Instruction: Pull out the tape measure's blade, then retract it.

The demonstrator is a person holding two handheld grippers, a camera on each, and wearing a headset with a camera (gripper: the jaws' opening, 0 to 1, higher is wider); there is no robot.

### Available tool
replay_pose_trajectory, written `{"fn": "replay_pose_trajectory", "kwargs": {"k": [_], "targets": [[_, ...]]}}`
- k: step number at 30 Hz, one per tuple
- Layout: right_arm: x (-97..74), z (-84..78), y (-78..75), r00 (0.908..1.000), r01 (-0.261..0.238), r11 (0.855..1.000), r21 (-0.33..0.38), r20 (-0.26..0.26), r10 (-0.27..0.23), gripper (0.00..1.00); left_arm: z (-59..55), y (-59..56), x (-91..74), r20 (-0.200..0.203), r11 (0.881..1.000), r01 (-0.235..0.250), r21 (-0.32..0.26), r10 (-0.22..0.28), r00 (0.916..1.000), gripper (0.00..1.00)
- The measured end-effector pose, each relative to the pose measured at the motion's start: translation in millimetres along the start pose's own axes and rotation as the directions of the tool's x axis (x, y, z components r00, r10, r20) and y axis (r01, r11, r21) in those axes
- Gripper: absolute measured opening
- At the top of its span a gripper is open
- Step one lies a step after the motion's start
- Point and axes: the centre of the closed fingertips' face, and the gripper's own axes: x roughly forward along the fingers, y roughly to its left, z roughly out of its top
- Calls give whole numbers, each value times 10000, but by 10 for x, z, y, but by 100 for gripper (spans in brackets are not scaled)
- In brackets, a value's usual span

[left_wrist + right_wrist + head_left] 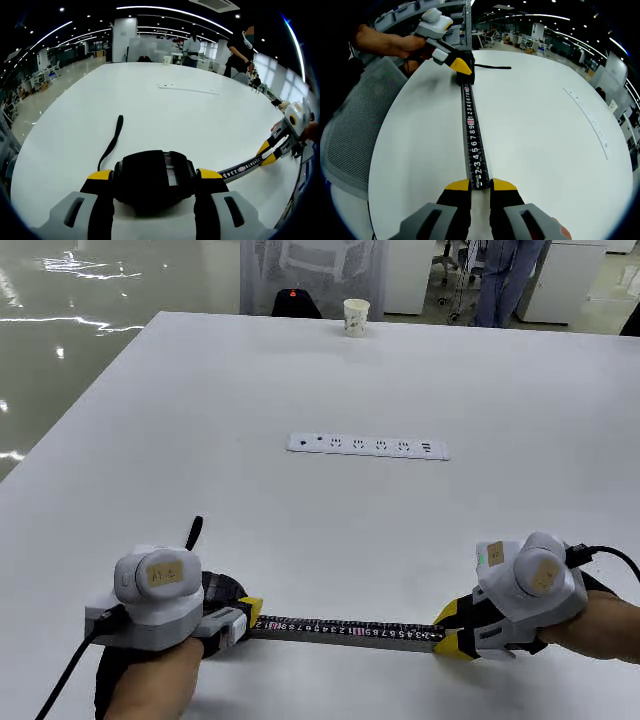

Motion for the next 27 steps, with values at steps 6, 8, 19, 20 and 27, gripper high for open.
{"fn": "replay_pose_trajectory", "kwargs": {"k": [6,8,19,20,27], "targets": [[7,0,-8,10000,20,10000,20,-13,-20,10,-6,7,-1,-102,10000,-7,99,8,9999,58],[8,0,-9,10000,26,10000,15,-19,-26,10,-8,5,-3,-108,9999,15,107,-14,9999,57],[7,0,-6,10000,20,10000,62,-12,-20,10,-13,0,2,-178,10000,21,72,-20,9998,57],[8,0,-6,10000,20,10000,64,-12,-20,10,-13,0,3,-182,10000,22,63,-21,9998,57],[7,3,-10,10000,22,10000,54,-18,-22,10,-10,0,5,-225,10000,50,40,-49,9997,58]]}}
